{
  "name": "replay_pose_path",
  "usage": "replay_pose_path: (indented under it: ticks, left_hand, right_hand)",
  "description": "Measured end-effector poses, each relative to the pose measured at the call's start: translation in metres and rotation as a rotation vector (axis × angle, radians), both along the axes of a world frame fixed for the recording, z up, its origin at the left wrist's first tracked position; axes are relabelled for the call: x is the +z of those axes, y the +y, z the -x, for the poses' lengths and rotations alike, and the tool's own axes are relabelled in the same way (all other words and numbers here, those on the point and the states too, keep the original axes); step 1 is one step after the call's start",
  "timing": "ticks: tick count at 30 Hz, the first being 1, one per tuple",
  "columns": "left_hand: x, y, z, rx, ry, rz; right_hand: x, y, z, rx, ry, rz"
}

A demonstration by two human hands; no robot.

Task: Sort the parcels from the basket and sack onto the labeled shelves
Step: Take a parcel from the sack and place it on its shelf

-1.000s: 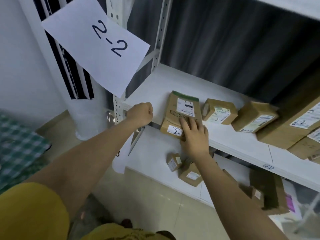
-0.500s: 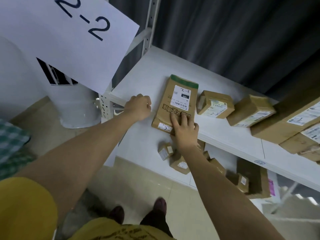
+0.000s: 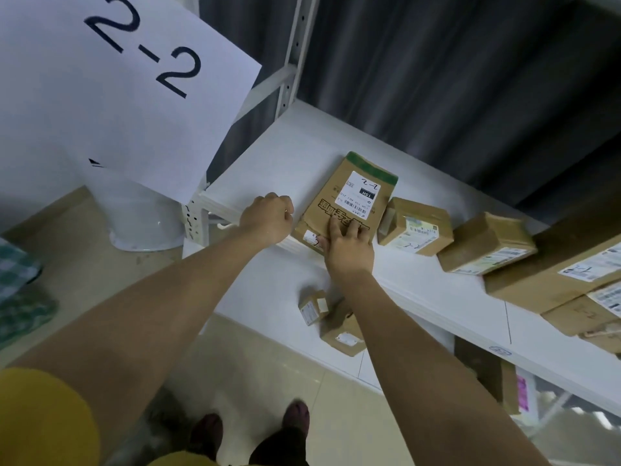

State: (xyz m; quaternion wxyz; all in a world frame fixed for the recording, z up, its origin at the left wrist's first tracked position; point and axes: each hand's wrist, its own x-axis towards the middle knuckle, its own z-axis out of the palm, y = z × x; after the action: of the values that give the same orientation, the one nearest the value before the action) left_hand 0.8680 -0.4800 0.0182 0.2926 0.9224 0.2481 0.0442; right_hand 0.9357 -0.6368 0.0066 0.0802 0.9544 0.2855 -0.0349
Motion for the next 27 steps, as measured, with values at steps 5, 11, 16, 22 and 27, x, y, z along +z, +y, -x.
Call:
replay_pose_path:
  ticks: [5,11,16,22,27]
  left_hand:
    - [0.0,-0.003,-0.013,0.02,-0.002,-0.018]
    - [0.002,0.0,-0.022,0.049,0.048,-0.061]
    - [0.003,0.002,-0.02,0.045,0.087,-0.087]
    - [-0.002,0.003,-0.012,0.033,0.126,-0.125]
    - [0.0,-0.005,-0.001,-0.007,0.148,-0.127]
  right_hand:
    - [0.001,0.005,-0.029,0.0,-0.004,0.069]
    - [0.006,0.012,-0.061,-0.039,0.034,0.109]
    - [0.009,0.017,-0.083,-0.056,0.042,0.131]
    - [0.021,0.025,-0.081,-0.094,0.035,0.092]
    - [0.017,0.023,-0.04,0.153,-0.015,-0.094]
